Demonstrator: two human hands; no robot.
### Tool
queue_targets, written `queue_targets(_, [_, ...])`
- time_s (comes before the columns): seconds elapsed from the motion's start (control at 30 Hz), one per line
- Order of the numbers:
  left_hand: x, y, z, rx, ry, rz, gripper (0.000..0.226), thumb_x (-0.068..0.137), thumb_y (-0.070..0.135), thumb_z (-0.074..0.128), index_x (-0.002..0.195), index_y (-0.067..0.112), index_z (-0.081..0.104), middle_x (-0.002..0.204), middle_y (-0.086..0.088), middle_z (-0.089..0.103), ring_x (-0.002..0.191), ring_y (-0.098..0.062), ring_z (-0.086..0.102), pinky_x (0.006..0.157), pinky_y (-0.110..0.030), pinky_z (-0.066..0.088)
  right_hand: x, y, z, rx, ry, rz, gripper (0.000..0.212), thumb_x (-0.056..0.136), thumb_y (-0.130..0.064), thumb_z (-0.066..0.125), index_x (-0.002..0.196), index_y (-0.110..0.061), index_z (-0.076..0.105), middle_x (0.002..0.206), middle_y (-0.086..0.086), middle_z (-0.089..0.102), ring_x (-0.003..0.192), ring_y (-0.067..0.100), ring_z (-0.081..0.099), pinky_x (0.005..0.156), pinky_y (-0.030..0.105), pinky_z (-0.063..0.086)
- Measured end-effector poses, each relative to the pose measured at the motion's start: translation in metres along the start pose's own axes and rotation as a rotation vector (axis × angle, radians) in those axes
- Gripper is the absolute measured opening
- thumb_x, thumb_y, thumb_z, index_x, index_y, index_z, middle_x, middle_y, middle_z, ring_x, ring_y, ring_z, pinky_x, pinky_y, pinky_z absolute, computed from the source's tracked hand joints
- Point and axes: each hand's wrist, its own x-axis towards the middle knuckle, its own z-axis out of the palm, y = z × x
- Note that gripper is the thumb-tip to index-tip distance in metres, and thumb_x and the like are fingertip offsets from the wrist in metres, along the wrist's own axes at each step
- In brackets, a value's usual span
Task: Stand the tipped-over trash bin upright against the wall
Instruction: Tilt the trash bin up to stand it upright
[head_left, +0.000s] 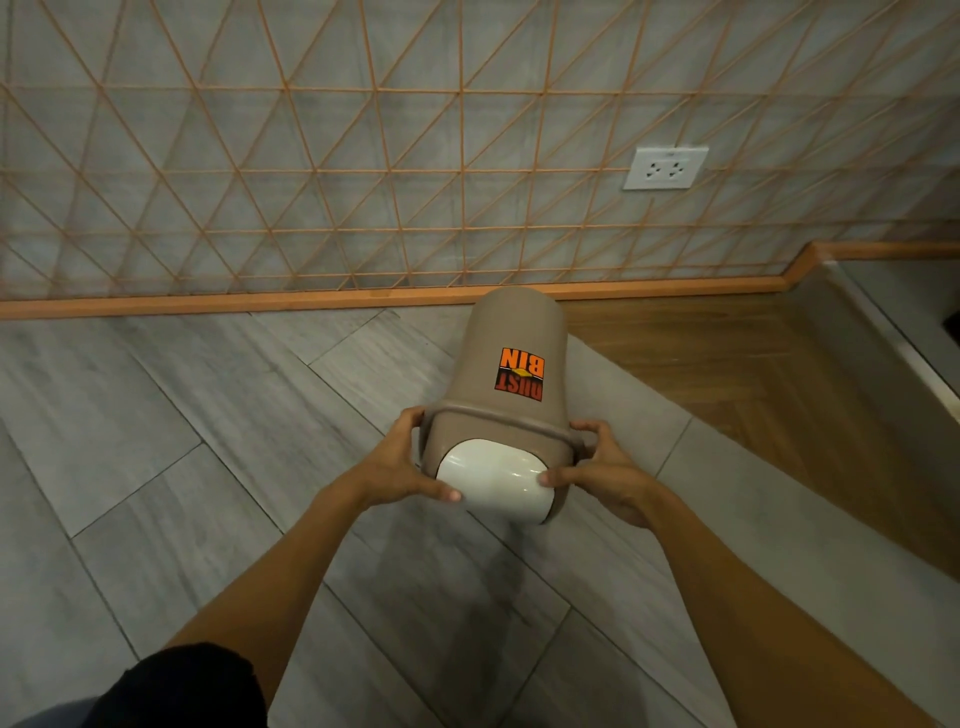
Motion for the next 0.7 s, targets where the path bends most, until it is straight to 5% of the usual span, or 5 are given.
queue_targets(0.13, [-0.003,0.022,-0.004,0.015,0.073,0.026,0.118,0.048,0.046,0.094,0.142,0.024,0.027,0.145,0.001,0.036,0.131,-0.018,0.04,0.098,-0.03,0.043,-0.008,-0.018,-0.016,0.049,0.044,-0.065,0.093,0.052,-0.012,0.091,0.13,-0.019,0.04,0.113,0.008,0.053,0.104,0.024,0.058,0.078,0.031,0.053])
queue_targets(0.27, [-0.003,0.051,-0.007,-0.075,0.144,0.004,0.126,0.041,0.062,0.088,0.144,0.022,0.029,0.146,-0.001,0.038,0.132,-0.019,0.041,0.099,-0.033,0.042,-0.02,-0.056,-0.023,-0.034,0.085,-0.179,0.087,0.048,-0.041,0.091,0.124,-0.029,0.049,0.111,-0.005,0.057,0.096,0.011,0.059,0.066,0.018,0.048])
queue_targets(0.57, [-0.002,0.11,-0.021,-0.283,0.336,-0.022,0.127,0.042,0.088,0.065,0.147,0.024,0.031,0.143,-0.008,0.039,0.123,-0.03,0.052,0.104,-0.052,0.047,-0.03,-0.107,-0.021,-0.033,0.083,-0.33,0.118,0.048,-0.048,0.088,0.148,-0.038,0.027,0.146,0.001,0.043,0.129,0.022,0.046,0.085,0.026,0.048])
queue_targets(0.63, [-0.001,0.121,-0.028,-0.327,0.339,-0.069,0.13,0.037,0.094,0.06,0.145,0.026,0.036,0.143,-0.01,0.044,0.123,-0.033,0.053,0.103,-0.056,0.046,-0.03,-0.114,-0.017,-0.034,0.074,-0.358,0.118,0.047,-0.049,0.089,0.148,-0.039,0.028,0.142,0.0,0.046,0.122,0.018,0.054,0.09,0.03,0.052])
queue_targets(0.7, [-0.001,0.13,-0.033,-0.355,0.343,-0.125,0.127,0.036,0.096,0.057,0.14,0.025,0.044,0.14,-0.01,0.05,0.121,-0.031,0.055,0.1,-0.053,0.047,-0.03,-0.12,-0.012,-0.034,0.082,-0.382,0.113,0.052,-0.051,0.087,0.148,-0.036,0.03,0.134,-0.001,0.054,0.101,0.004,0.066,0.071,0.019,0.056])
